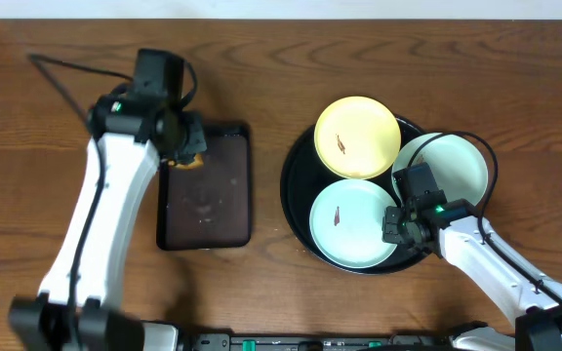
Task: Clean dirty plates on tray and stack at the side
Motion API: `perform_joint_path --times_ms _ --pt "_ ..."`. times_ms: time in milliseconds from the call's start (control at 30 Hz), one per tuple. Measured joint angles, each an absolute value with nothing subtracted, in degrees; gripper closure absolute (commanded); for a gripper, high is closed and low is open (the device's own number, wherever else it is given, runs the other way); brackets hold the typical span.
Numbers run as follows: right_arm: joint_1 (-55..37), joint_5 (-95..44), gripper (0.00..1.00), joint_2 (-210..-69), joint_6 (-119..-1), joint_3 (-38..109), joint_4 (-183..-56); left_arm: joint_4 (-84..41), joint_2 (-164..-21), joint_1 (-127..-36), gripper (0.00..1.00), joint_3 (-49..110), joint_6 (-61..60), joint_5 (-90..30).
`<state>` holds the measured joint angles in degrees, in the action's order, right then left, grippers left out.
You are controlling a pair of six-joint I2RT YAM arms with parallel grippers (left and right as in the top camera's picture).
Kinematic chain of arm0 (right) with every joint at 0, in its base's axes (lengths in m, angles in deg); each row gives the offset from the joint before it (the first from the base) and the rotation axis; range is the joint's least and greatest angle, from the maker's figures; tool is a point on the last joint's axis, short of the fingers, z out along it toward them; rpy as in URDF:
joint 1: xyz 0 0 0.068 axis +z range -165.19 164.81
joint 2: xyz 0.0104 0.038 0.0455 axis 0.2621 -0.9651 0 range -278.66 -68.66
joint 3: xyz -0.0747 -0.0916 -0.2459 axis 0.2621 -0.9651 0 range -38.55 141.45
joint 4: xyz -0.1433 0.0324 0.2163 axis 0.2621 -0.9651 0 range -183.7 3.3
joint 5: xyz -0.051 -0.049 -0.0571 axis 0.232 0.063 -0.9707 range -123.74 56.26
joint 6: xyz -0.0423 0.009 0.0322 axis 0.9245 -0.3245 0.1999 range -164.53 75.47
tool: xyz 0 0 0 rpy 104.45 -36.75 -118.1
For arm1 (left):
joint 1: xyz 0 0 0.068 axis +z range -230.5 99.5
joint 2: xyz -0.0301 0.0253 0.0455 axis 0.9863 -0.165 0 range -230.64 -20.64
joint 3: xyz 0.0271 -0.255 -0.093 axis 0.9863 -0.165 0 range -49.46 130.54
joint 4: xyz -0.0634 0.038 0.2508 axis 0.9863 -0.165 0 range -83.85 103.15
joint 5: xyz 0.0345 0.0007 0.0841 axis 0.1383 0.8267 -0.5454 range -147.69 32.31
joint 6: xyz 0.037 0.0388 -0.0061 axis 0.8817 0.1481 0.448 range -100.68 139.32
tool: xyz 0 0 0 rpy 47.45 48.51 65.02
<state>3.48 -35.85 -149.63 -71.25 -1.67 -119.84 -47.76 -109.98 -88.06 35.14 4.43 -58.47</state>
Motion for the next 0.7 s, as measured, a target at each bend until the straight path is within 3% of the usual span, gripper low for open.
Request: perform_joint_path --times_ms 200,500,700 --pt "3.48 -35.85 0.99 -149.63 -71.25 -1.67 -119.84 -47.67 -117.65 -88.06 0.92 35.51 6.22 -57.59" --pt "3.48 -35.85 0.99 -149.63 -71.25 -1.67 -119.84 -46.6 -113.63 -88.65 0.93 35.51 7.27 -57.57" --pt "3.48 -35.85 0.99 -149.63 -71.25 -1.67 -119.84 -46.23 -108.88 -97.5 0.93 35.55 7.36 -55.6"
